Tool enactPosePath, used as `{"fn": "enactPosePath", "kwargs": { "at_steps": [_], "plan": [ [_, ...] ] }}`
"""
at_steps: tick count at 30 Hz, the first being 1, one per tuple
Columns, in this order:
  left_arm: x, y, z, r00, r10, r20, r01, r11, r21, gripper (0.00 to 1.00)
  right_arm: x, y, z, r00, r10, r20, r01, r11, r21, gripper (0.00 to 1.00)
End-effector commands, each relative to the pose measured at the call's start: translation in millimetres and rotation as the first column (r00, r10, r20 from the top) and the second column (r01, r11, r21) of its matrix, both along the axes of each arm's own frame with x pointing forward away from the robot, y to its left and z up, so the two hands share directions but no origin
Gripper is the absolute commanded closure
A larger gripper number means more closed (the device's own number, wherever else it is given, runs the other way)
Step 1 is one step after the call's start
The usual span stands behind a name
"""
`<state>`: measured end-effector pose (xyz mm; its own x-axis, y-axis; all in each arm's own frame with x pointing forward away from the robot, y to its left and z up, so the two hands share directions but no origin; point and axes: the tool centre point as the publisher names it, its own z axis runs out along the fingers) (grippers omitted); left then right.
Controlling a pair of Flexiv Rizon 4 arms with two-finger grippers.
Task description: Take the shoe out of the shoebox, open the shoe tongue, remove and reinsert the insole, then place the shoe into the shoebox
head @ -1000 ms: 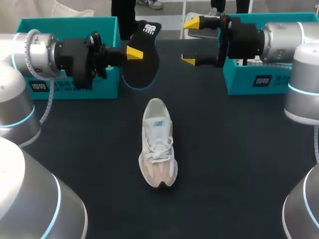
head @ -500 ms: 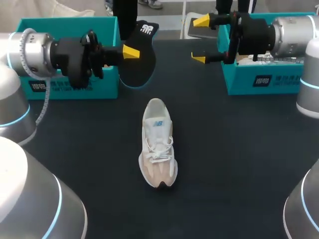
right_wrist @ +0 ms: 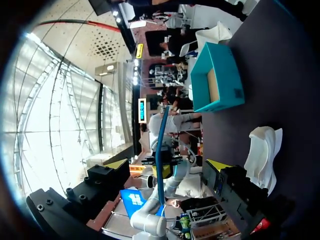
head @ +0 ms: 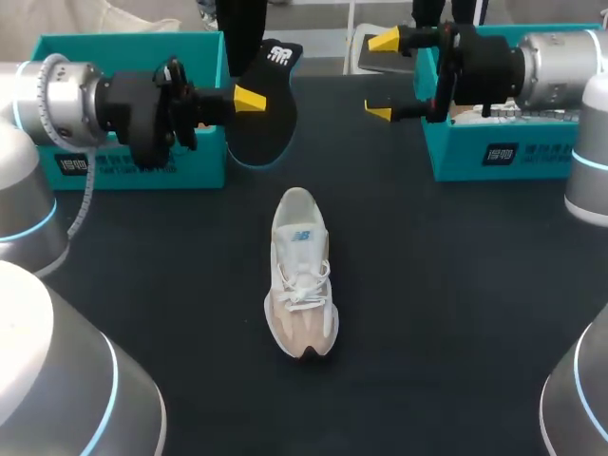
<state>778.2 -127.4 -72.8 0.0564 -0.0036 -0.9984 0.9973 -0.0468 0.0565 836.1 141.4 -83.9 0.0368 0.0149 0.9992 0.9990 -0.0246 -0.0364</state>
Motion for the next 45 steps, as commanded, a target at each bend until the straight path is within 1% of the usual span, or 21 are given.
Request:
{"fn": "enactPosePath", "kwargs": {
  "at_steps": [1,5,9,13,14,18,20,23,27,28,41,42,43,44,45],
  "plan": [
    [-0.9,0.1,-0.4,1.000,0.001,0.001,-0.001,1.000,0.000,1.00,-2.5,-2.0,-0.5,1.000,0.005,-0.002,-0.005,1.000,-0.004,0.00],
    [-0.9,0.1,-0.4,1.000,0.001,0.001,-0.001,1.000,0.000,1.00,-8.1,-12.0,-2.5,1.000,0.012,0.000,-0.012,1.000,-0.010,0.00],
    [-0.9,0.1,-0.4,1.000,0.001,0.001,-0.001,1.000,0.000,1.00,-13.7,-23.7,-4.8,1.000,0.021,-0.022,-0.022,0.999,-0.024,0.00],
    [-0.9,0.1,-0.4,1.000,0.001,0.001,-0.001,1.000,0.000,1.00,-15.9,-32.1,-5.3,0.999,0.024,-0.035,-0.025,0.999,-0.033,0.00],
    [-0.9,0.1,-0.4,1.000,0.001,0.001,-0.001,1.000,0.000,1.00,-15.6,-33.4,-4.8,0.999,0.028,-0.028,-0.029,0.999,-0.032,0.00],
    [-0.9,0.1,-0.4,1.000,0.001,0.001,-0.001,1.000,0.000,1.00,-13.5,-34.5,-2.5,0.999,0.042,-0.010,-0.043,0.999,-0.028,0.00],
    [-0.9,0.1,-0.4,1.000,0.001,0.001,-0.001,1.000,0.000,1.00,-13.4,-34.5,-2.2,0.999,0.041,-0.014,-0.041,0.999,-0.032,0.00],
    [-0.9,0.1,-0.4,1.000,0.001,0.001,-0.001,1.000,0.000,1.00,-14.7,-36.1,-1.9,0.999,0.034,-0.017,-0.034,0.999,-0.034,0.00],
    [-0.9,0.1,-0.4,1.000,0.001,0.001,-0.001,1.000,0.000,1.00,-17.3,-37.8,0.7,1.000,0.015,-0.002,-0.015,0.999,-0.042,0.00],
    [-0.9,0.1,-0.4,1.000,0.001,0.001,-0.001,1.000,0.000,1.00,-18.3,-39.1,1.3,1.000,-0.010,-0.005,0.010,0.999,-0.041,0.00],
    [-0.9,0.1,-0.4,1.000,0.001,0.001,-0.001,1.000,0.000,1.00,-18.3,-39.1,1.3,1.000,-0.010,-0.005,0.010,0.999,-0.041,0.00],
    [-2.5,0.6,-1.0,0.997,0.009,-0.072,-0.006,0.999,0.040,1.00,-18.3,-39.1,1.3,1.000,-0.010,-0.005,0.010,0.999,-0.041,0.00],
    [-5.1,1.1,-0.3,0.992,-0.009,-0.129,0.012,1.000,0.027,1.00,-18.3,-39.1,1.3,1.000,-0.010,-0.005,0.010,0.999,-0.041,0.00],
    [-6.9,1.4,1.8,0.982,0.012,-0.191,-0.006,0.999,0.031,1.00,-18.3,-39.1,1.3,1.000,-0.010,-0.005,0.010,0.999,-0.041,0.00],
    [-8.3,1.6,2.9,0.961,0.019,-0.275,-0.003,0.998,0.058,1.00,-18.3,-39.1,1.3,1.000,-0.010,-0.005,0.010,0.999,-0.041,0.00]
  ]
}}
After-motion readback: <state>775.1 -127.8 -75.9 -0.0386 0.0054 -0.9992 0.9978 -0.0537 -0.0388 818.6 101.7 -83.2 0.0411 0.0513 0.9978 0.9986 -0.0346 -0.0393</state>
